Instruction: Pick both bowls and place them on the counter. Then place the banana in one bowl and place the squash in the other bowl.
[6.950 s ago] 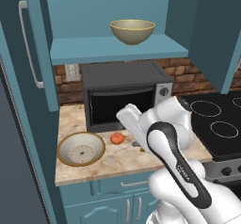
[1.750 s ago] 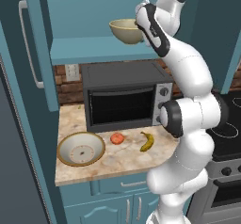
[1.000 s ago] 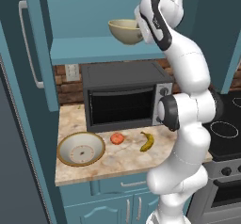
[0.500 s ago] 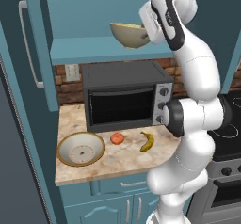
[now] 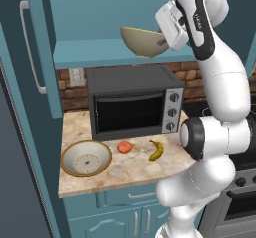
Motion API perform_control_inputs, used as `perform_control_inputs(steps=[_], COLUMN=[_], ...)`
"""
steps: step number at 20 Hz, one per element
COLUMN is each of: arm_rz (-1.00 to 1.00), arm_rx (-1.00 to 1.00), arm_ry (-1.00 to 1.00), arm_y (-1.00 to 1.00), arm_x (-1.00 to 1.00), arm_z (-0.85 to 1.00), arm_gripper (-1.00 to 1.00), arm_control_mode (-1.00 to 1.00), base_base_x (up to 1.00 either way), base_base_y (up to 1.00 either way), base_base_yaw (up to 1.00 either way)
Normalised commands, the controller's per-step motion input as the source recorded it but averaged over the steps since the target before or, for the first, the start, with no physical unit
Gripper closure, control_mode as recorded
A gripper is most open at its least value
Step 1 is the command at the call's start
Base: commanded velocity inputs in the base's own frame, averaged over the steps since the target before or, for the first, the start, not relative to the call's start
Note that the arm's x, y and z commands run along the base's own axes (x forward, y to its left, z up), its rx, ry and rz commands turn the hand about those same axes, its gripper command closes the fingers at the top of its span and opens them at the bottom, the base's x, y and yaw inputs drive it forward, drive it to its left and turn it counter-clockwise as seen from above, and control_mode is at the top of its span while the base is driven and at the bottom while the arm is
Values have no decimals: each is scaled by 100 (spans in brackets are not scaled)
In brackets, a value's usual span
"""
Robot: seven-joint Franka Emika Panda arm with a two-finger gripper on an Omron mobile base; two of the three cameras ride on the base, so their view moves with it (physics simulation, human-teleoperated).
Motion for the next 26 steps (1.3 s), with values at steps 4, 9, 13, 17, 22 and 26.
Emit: perform_control_inputs(steps=[4, 9, 13, 17, 22, 26], arm_rz=[0, 0, 0, 0, -2, -2], arm_rx=[0, -3, -11, -21, -18, -18], arm_ry=[4, 1, 2, 14, 4, 8], arm_y=[0, 11, 20, 19, 15, 10], arm_x=[-81, -80, -67, -59, -63, -46], arm_z=[2, -15, -31, -40, -34, -45], arm_gripper=[100, 100, 100, 100, 100, 100], arm_control_mode=[-100, -100, -100, -100, -100, -100], base_base_x=[0, 0, 0, 0, 0, 0], base_base_y=[0, 0, 0, 0, 0, 0], base_base_yaw=[0, 0, 0, 0, 0, 0])
